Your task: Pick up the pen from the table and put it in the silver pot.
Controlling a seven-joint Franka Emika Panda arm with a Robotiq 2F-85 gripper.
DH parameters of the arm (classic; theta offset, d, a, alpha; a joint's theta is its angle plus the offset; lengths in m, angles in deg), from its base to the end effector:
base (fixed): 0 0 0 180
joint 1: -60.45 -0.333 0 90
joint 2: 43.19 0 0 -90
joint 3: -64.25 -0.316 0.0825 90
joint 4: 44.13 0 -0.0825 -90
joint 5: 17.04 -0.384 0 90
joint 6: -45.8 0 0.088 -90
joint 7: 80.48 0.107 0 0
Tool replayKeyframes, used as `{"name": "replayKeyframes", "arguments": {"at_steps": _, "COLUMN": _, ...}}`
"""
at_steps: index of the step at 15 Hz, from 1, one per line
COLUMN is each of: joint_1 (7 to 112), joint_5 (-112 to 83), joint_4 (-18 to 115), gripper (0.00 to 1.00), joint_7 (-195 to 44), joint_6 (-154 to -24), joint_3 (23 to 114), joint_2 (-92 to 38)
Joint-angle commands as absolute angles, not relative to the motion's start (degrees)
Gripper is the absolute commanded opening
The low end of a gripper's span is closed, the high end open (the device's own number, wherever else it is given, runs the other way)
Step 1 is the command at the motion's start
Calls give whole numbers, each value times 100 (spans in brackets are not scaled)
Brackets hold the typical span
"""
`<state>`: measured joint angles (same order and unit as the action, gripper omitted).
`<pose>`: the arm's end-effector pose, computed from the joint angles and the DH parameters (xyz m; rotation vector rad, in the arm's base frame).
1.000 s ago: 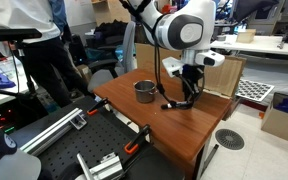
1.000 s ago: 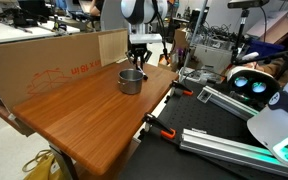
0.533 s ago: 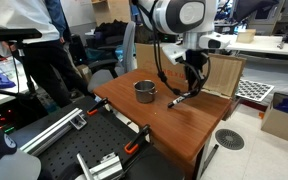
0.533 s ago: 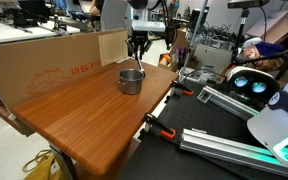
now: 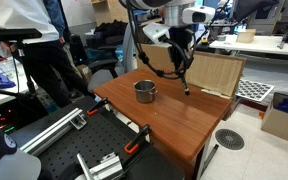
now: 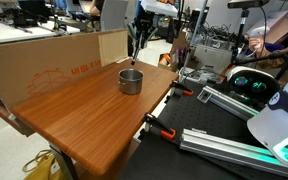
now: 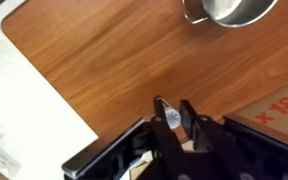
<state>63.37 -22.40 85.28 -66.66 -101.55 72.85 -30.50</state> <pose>0.5371 -0.1110 0.2737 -3.0126 0.7909 -0.1476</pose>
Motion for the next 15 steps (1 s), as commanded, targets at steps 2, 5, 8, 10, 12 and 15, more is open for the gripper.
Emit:
{"name": "replayKeyframes", "arguments": {"at_steps": 2, "joint_1": 6334, "joint_5": -2182, "joint_4": 9367, "gripper": 6, "joint_7": -6889, "joint_6": -10633, "joint_3": 7090, "joint_2": -3789}}
{"name": "replayKeyframes", "arguments": {"at_steps": 5, "joint_1": 6312, "joint_5": -2222, "joint_4": 9711, "gripper": 6, "joint_7": -6906, "joint_6": -10804, "joint_3": 6963, "joint_2": -4122}}
{"name": "replayKeyframes", "arguments": {"at_steps": 8, "joint_1": 6311, "joint_5": -2245, "joint_4": 9990, "gripper": 6, "joint_7": -6936, "joint_6": -10958, "joint_3": 6863, "joint_2": -4429}}
{"name": "replayKeyframes", "arguments": {"at_steps": 10, "joint_1": 6292, "joint_5": -2188, "joint_4": 10172, "gripper": 6, "joint_7": -6916, "joint_6": -11005, "joint_3": 6800, "joint_2": -4651}}
{"name": "replayKeyframes", "arguments": {"at_steps": 12, "joint_1": 6281, "joint_5": -2143, "joint_4": 10319, "gripper": 6, "joint_7": -6873, "joint_6": -11027, "joint_3": 6723, "joint_2": -4843}}
{"name": "replayKeyframes", "arguments": {"at_steps": 15, "joint_1": 6267, "joint_5": -2000, "joint_4": 10515, "gripper": 6, "joint_7": -6850, "joint_6": -10998, "joint_3": 6576, "joint_2": -5080}}
